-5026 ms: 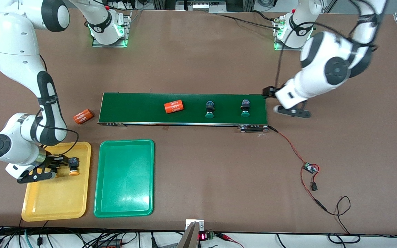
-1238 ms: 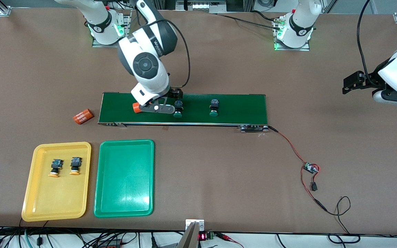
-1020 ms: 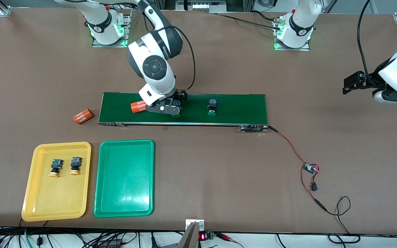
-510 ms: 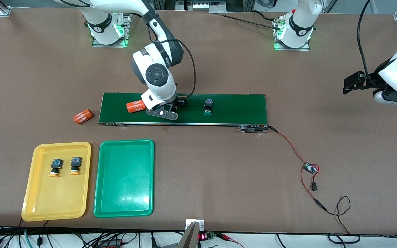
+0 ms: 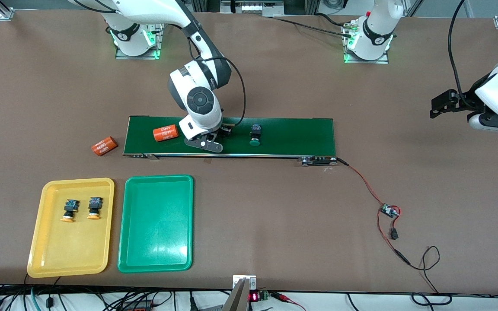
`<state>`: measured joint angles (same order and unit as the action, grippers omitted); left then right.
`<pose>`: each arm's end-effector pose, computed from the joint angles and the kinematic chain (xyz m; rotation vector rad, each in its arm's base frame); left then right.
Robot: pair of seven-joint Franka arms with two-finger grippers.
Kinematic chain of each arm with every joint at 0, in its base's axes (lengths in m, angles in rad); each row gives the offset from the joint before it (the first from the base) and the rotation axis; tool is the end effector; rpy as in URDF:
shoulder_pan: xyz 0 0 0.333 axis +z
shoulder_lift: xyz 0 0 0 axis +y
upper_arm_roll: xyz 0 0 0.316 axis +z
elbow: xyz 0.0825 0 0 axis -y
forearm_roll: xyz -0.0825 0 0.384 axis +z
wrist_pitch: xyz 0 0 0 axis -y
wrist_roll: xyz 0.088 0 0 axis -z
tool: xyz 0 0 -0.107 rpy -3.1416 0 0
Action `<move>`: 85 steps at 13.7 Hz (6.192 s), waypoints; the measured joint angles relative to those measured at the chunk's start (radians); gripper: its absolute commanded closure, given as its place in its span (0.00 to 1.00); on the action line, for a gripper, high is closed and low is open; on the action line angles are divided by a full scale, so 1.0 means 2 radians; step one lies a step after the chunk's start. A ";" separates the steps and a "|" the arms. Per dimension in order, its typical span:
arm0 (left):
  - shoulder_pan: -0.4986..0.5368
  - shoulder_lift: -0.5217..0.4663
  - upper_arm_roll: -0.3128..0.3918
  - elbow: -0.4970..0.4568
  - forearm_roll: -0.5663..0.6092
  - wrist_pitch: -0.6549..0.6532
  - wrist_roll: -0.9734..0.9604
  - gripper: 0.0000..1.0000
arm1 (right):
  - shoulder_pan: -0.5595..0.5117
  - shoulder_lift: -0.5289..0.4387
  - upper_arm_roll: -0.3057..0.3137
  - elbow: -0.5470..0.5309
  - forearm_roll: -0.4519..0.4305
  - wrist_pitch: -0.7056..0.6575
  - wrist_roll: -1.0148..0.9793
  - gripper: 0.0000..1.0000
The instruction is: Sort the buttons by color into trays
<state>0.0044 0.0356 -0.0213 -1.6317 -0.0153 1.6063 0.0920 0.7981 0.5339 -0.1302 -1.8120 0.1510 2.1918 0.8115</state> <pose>0.5651 -0.0109 0.5788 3.1173 -0.1683 -0.0942 0.4921 0.4014 0.2365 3.0509 -0.3488 -0.2177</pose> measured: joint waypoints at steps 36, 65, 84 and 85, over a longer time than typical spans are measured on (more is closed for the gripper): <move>-0.004 0.000 -0.042 0.000 0.000 0.000 -0.044 0.00 | -0.128 0.010 -0.002 0.120 -0.055 -0.039 -0.222 0.00; -0.001 -0.001 -0.044 0.003 0.000 -0.020 -0.044 0.00 | -0.020 -0.030 0.018 -0.025 -0.054 -0.035 0.025 0.57; 0.001 -0.002 -0.042 0.011 0.000 -0.037 -0.044 0.00 | -0.181 0.068 0.010 0.139 -0.056 0.067 -0.293 0.82; 0.001 -0.002 -0.041 0.012 0.000 -0.037 -0.044 0.00 | -0.182 0.078 0.010 0.144 -0.056 0.079 -0.297 0.82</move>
<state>0.0064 0.0323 -0.1040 -1.6083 -0.0153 1.5321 0.0046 0.4340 0.6907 -0.1097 -1.5242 0.0396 2.3507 0.2172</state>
